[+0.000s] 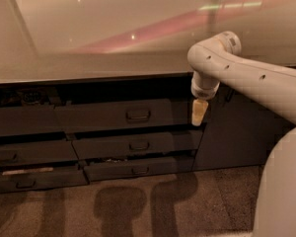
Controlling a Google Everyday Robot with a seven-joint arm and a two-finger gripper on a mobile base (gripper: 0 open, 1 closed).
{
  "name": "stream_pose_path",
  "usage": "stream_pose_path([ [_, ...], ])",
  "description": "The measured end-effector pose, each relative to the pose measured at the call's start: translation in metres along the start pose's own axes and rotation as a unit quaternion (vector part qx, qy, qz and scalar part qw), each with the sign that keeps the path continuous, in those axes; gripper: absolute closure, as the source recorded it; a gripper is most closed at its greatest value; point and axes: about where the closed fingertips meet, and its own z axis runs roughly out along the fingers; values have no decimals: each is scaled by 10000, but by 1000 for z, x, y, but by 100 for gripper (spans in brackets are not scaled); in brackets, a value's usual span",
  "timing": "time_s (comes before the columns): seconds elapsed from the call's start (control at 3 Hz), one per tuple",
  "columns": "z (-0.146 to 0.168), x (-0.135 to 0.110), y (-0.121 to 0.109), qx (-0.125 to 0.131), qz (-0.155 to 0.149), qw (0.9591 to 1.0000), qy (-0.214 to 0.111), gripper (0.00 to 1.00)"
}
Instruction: Open top drawer
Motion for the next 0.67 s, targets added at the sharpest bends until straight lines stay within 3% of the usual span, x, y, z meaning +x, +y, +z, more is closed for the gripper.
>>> stream_pose_path([
  [0.67,15,3,4,-122,-3,9999,63,0],
])
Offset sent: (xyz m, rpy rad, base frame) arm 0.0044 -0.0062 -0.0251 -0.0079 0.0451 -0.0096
